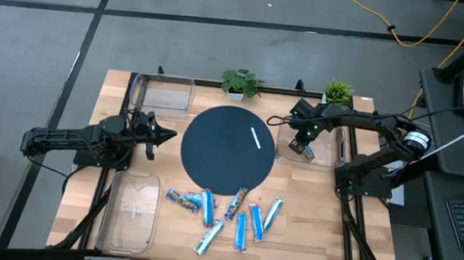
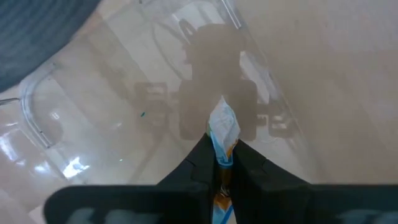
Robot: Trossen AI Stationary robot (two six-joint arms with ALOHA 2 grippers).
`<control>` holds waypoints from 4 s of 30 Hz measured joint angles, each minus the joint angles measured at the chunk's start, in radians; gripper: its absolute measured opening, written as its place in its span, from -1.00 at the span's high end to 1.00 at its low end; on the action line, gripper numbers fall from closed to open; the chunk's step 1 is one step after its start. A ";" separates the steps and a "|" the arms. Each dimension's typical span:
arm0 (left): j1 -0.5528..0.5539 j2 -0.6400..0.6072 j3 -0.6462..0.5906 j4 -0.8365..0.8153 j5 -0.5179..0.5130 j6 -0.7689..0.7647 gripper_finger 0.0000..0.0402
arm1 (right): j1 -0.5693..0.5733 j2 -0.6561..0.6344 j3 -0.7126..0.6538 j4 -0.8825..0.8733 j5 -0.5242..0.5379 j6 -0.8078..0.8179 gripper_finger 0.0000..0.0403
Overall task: Pick and place Granola Bars by type
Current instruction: Put the yellow granola bar into the top right transparent bin
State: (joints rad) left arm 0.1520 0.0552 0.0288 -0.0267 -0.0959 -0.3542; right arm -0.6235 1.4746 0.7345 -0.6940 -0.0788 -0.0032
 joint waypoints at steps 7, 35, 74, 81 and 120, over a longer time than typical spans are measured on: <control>0.000 0.000 0.000 0.000 0.000 0.000 0.97 | 0.000 0.001 0.000 0.005 -0.004 0.002 0.72; 0.000 0.000 0.000 0.000 0.001 0.018 0.97 | 0.009 -0.066 0.134 -0.166 0.030 -0.005 0.21; 0.000 0.000 0.000 -0.011 0.093 0.106 0.97 | 0.724 -0.342 0.898 -0.648 0.059 0.096 0.21; 0.000 0.000 0.000 -0.011 0.090 0.106 0.97 | 0.833 -0.314 0.898 -0.690 0.026 -0.007 0.21; 0.000 0.000 0.000 -0.010 0.072 0.211 0.96 | 0.967 0.079 0.898 -0.607 0.000 0.161 0.21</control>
State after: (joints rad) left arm 0.1522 0.0555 0.0288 -0.0372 -0.0238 -0.1429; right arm 0.3431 1.5537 1.6322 -1.3007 -0.0792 0.1582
